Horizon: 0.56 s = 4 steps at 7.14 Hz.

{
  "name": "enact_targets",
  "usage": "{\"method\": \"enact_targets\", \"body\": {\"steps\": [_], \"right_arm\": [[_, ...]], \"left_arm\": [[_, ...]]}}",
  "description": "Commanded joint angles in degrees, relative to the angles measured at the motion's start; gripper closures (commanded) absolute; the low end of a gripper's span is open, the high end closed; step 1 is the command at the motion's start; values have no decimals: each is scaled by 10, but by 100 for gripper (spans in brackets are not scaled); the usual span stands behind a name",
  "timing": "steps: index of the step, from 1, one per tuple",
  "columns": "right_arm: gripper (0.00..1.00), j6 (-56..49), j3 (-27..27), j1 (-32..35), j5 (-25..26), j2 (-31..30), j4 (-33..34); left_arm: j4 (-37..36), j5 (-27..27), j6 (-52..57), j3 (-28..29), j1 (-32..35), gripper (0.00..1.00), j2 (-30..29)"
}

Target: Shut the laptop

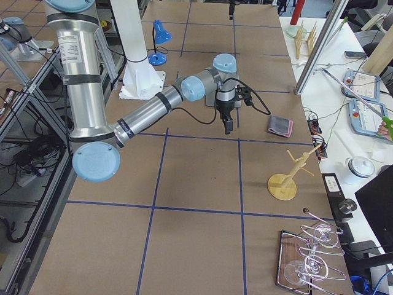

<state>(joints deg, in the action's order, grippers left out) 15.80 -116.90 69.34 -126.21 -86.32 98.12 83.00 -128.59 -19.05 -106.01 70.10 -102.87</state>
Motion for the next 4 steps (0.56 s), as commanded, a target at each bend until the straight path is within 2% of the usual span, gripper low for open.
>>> {"method": "enact_targets", "body": {"steps": [1,2,4], "right_arm": [[0,-232,92,156,-87,-64,0],[0,-278,143,203,-104,-65,0],[0,-279,159,210,-99,-71,0]], "left_arm": [[-2,-38,233,76,134,0,71],[4,-39,268,104,157,0,92],[4,-40,266,113,175,0,121]]}}
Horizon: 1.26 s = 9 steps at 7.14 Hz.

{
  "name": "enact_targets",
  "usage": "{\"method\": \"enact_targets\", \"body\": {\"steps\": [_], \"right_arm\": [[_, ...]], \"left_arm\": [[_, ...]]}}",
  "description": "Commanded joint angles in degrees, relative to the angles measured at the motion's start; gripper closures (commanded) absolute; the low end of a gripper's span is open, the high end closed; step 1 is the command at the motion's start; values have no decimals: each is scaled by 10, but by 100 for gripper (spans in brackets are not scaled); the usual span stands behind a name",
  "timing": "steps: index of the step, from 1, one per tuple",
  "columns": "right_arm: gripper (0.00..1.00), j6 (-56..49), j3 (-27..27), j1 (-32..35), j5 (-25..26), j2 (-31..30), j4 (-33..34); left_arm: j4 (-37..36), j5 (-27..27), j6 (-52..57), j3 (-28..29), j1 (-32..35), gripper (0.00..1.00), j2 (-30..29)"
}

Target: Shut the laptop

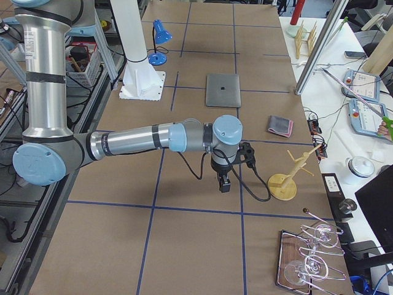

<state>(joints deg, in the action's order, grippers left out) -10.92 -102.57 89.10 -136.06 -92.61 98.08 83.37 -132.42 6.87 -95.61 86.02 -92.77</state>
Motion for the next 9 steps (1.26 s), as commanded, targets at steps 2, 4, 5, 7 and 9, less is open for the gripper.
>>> {"method": "enact_targets", "body": {"steps": [2,4,5,7,9], "right_arm": [[0,-11,24,12,-3,-26,0],[0,-12,53,34,-1,-28,0],[0,-12,71,41,-1,-28,0],[0,-9,86,50,-2,-28,4],[0,-8,85,50,-4,-29,5]], "left_arm": [[0,-3,5,15,24,0,34],[1,-3,6,17,29,0,34],[1,-4,6,17,29,0,36],[1,-4,6,17,29,0,37],[2,-4,7,17,29,0,37]]}}
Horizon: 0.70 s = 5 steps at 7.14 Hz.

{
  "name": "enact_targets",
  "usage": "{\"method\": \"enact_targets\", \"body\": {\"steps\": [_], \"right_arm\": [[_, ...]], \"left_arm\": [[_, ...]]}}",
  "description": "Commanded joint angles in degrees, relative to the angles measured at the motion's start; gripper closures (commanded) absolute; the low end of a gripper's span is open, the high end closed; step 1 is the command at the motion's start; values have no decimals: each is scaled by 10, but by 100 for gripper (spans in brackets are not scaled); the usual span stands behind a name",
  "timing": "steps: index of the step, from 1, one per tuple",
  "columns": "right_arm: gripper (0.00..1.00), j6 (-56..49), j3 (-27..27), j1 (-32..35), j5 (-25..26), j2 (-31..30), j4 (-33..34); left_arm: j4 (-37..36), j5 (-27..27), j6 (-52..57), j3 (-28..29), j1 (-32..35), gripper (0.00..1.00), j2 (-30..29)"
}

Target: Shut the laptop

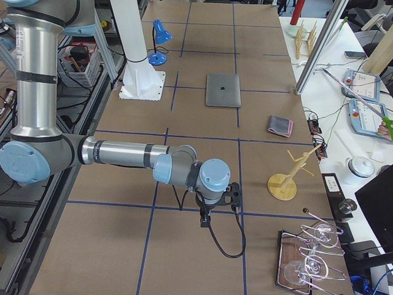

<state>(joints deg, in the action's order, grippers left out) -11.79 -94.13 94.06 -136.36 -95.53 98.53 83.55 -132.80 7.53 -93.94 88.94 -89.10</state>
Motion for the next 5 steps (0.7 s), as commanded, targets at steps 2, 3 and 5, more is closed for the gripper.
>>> {"method": "enact_targets", "body": {"steps": [2,3,5], "right_arm": [[0,26,0,1,-2,0,1],[0,40,-1,1,-3,0,0],[0,40,-1,1,-1,0,-3]], "left_arm": [[0,0,0,1,0,0,1],[0,0,0,1,0,0,1],[0,0,0,1,0,0,0]]}}
